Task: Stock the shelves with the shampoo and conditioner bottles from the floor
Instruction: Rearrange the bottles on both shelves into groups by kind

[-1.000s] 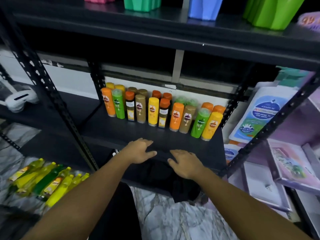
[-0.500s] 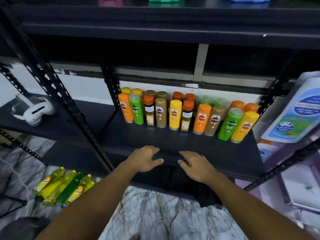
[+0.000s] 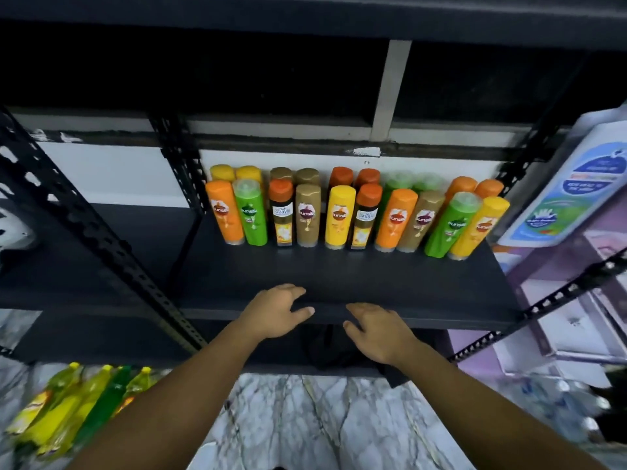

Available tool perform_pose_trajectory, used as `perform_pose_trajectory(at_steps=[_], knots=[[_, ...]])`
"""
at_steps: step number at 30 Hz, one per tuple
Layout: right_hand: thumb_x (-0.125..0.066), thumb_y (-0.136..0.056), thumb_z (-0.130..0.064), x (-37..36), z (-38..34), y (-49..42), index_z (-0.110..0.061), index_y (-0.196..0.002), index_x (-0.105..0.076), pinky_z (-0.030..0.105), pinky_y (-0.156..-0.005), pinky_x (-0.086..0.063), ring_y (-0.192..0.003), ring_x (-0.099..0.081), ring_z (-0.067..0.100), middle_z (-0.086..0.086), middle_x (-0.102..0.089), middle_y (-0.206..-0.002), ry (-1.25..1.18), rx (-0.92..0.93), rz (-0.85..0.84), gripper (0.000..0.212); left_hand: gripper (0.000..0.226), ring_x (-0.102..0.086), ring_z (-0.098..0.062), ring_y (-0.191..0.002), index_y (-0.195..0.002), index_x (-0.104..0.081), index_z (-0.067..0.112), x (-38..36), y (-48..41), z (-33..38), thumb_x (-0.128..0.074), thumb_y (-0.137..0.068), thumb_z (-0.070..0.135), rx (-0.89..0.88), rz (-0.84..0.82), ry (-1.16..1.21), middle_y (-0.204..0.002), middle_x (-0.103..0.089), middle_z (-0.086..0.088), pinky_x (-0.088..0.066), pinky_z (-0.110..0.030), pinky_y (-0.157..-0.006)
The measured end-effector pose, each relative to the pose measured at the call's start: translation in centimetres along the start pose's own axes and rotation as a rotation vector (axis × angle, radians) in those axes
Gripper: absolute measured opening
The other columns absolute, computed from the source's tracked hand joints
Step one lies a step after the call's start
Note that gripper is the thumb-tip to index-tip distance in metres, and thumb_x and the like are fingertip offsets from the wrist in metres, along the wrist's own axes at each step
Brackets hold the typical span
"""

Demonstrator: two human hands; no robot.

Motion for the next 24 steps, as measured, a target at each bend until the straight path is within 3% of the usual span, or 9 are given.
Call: perform_pose_trajectory(at_steps=[13, 17, 21, 24], knots=[[-0.036, -0.103, -0.055, -1.0, 0.3, -7.8, -0.017, -0.156, -0.034, 0.044, -0.119, -0.031, -0.146, -0.034, 0.023, 0.001, -0.035, -0.162, -0.001, 0.068, 0.065, 0.065, 0.065, -0.042, -0.016, -0.142, -0.151, -0.046, 0.023, -0.7, -4.4, -3.5, -0.050, -0.098, 0.060, 0.023, 0.167, -0.064, -0.157, -0.043, 0.004, -0.037, -0.037, -0.116], [-0.036, -0.104, -0.053, -3.0, 0.2, -13.4, -0.017, -0.159, -0.027, 0.035, -0.124, -0.020, -0.152, -0.022, 0.019, 0.000, -0.025, -0.166, 0.005, 0.136, 0.093, 0.066, 0.065, -0.030, -0.016, -0.149, -0.154, -0.041, 0.026, -2.7, -8.4, -6.1, -0.050, -0.099, 0.059, 0.014, 0.209, -0.054, -0.163, -0.034, 0.003, -0.023, -0.044, -0.123], [-0.032, -0.106, -0.052, -4.8, 0.4, -17.7, -0.021, -0.162, -0.017, 0.035, -0.127, -0.001, -0.156, -0.003, 0.011, -0.008, -0.008, -0.169, 0.086, 0.237, 0.207, 0.066, 0.066, -0.009, -0.009, -0.155, -0.158, -0.032, 0.031, -4.8, -12.3, -8.0, -0.043, -0.101, 0.061, -0.014, 0.297, -0.071, -0.168, -0.018, 0.008, -0.002, -0.039, -0.128], [-0.028, -0.106, -0.054, -5.6, 0.8, -18.4, -0.025, -0.162, -0.016, 0.035, -0.127, -0.001, -0.155, -0.001, 0.007, -0.012, -0.007, -0.169, 0.121, 0.279, 0.267, 0.065, 0.065, -0.005, -0.007, -0.156, -0.159, -0.027, 0.035, -5.8, -13.3, -8.4, -0.037, -0.102, 0.063, -0.010, 0.314, -0.120, -0.169, -0.013, 0.012, 0.000, -0.036, -0.128]])
Point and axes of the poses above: each hand's wrist, its own y-axis away from the middle knuckle, its own x-axis out of the back of the hand, z = x × y, the point moved 8 cm from there along -y, towards the middle knuckle
